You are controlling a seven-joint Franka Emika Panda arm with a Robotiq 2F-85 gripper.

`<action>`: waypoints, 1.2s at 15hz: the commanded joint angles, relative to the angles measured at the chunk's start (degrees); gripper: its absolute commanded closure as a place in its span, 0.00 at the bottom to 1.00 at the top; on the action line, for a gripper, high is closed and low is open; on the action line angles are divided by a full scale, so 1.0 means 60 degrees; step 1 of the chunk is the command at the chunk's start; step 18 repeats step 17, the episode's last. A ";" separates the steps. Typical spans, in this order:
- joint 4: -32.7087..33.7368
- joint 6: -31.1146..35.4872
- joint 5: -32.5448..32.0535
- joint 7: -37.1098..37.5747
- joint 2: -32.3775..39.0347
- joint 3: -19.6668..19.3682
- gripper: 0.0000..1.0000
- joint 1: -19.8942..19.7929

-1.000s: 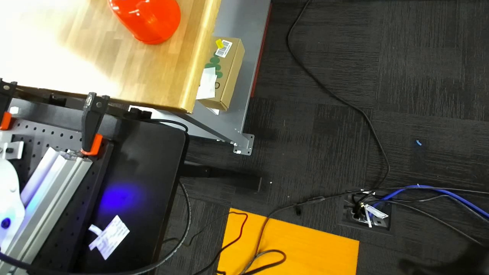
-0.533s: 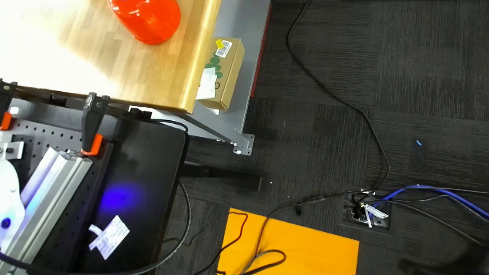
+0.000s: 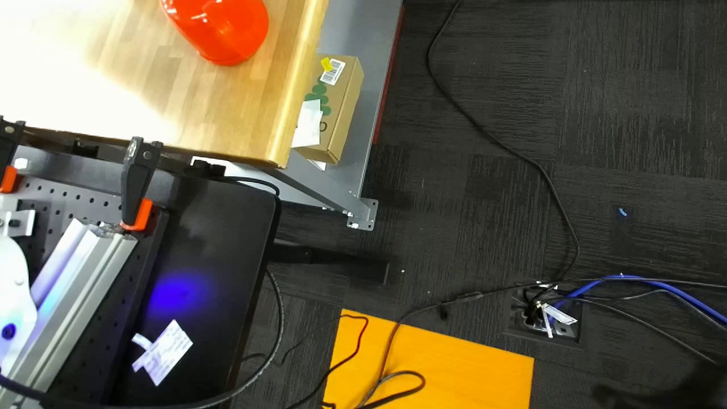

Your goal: Pick the green pot and put it in the drawer on the table

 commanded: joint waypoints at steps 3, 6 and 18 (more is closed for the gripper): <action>-0.3371 0.2522 0.0203 0.1719 -0.2615 0.0312 0.00 -0.0271; -0.5379 0.3965 0.0445 0.2730 -0.4146 0.0598 0.00 -0.0358; -0.8216 0.5692 0.1486 0.3552 -0.6433 0.1404 0.00 -0.0377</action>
